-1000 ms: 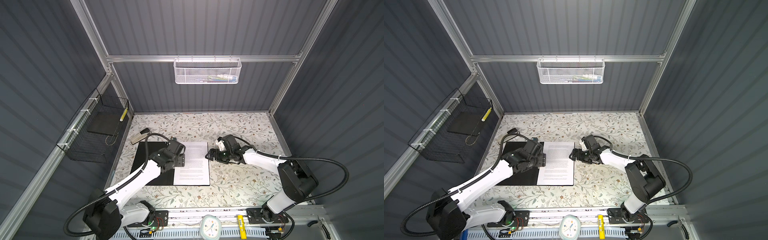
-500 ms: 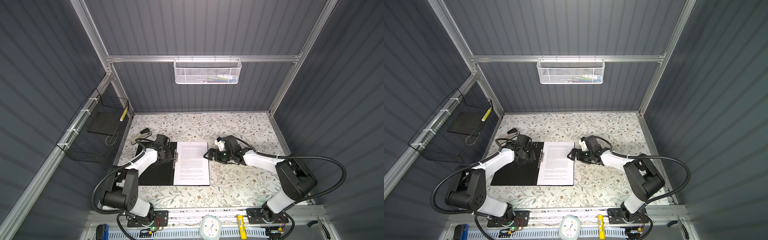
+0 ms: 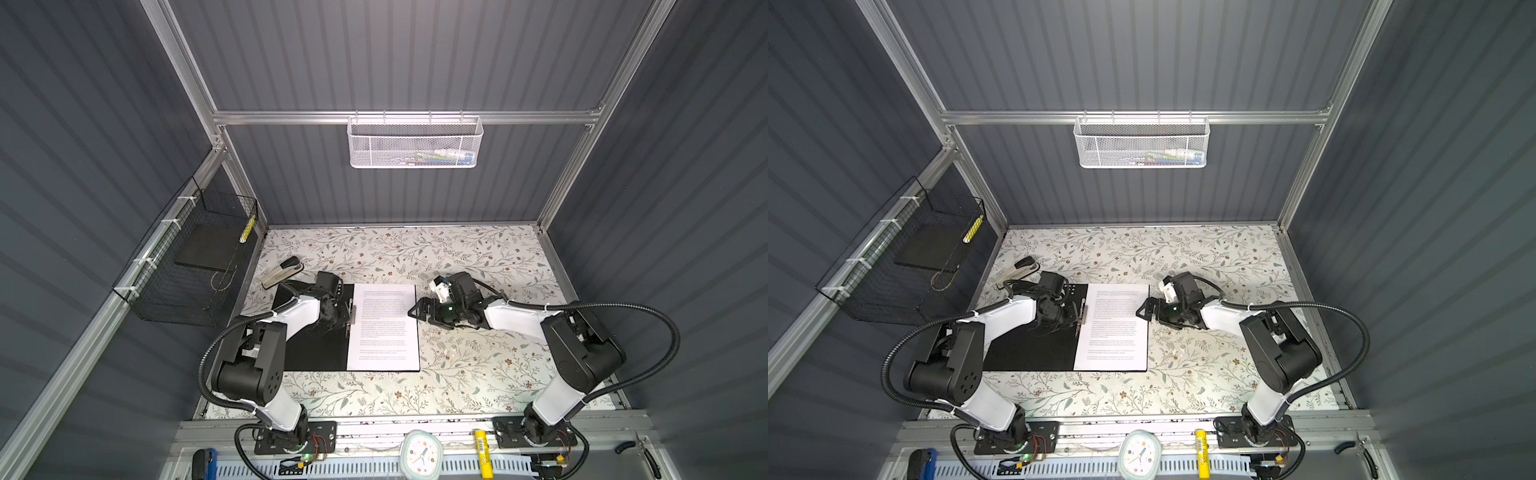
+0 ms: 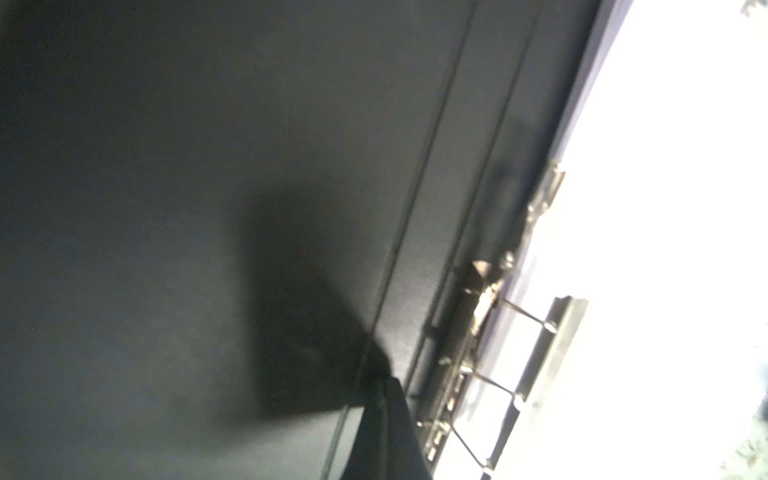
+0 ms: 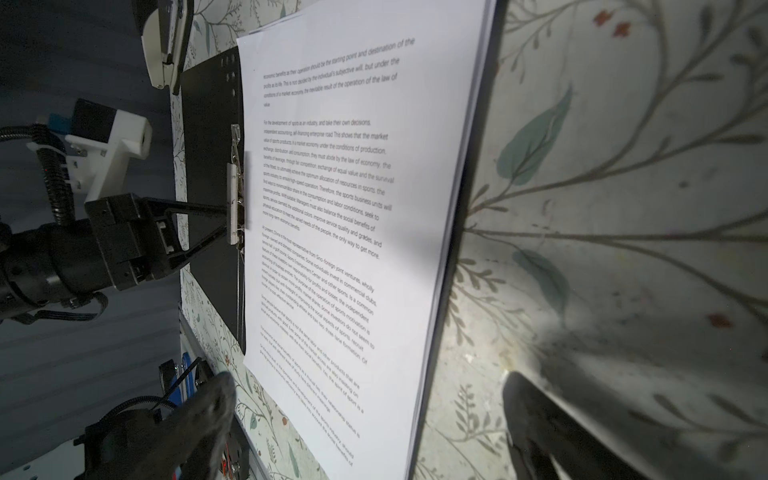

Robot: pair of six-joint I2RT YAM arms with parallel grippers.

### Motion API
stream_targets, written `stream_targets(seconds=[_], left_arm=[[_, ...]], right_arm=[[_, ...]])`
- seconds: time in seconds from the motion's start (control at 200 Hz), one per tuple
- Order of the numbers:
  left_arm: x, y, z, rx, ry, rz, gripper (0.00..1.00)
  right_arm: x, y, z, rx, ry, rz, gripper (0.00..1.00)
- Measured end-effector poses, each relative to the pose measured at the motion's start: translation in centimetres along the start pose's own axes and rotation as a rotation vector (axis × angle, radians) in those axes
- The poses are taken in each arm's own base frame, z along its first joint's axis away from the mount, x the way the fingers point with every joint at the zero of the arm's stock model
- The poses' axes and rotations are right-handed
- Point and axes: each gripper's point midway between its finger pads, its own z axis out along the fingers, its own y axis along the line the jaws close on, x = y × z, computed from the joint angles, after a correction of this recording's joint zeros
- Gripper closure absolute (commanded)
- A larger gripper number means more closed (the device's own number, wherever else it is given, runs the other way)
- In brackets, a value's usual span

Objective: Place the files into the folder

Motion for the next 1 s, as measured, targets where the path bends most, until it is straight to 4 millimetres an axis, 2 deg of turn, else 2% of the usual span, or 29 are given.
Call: stream_targets(seconds=[0.195, 0.4, 0.996], left_arm=[[1.0, -1.2, 0.2, 0.042, 0.008, 0.033, 1.00], [3.0, -4.3, 0.7, 0.083, 0.029, 0.123, 1.00], [5.9, -14.9, 3.1, 0.215, 0.025, 0.191, 1.00]], right_arm=[[-0.4, -1.2, 0.1, 0.009, -0.001, 0.041, 0.01], [-1.5, -2.4, -0.6, 0.002, -0.035, 0.088, 0.01], [-6.1, -9.9, -7.0, 0.053, -0.241, 0.286, 0.01]])
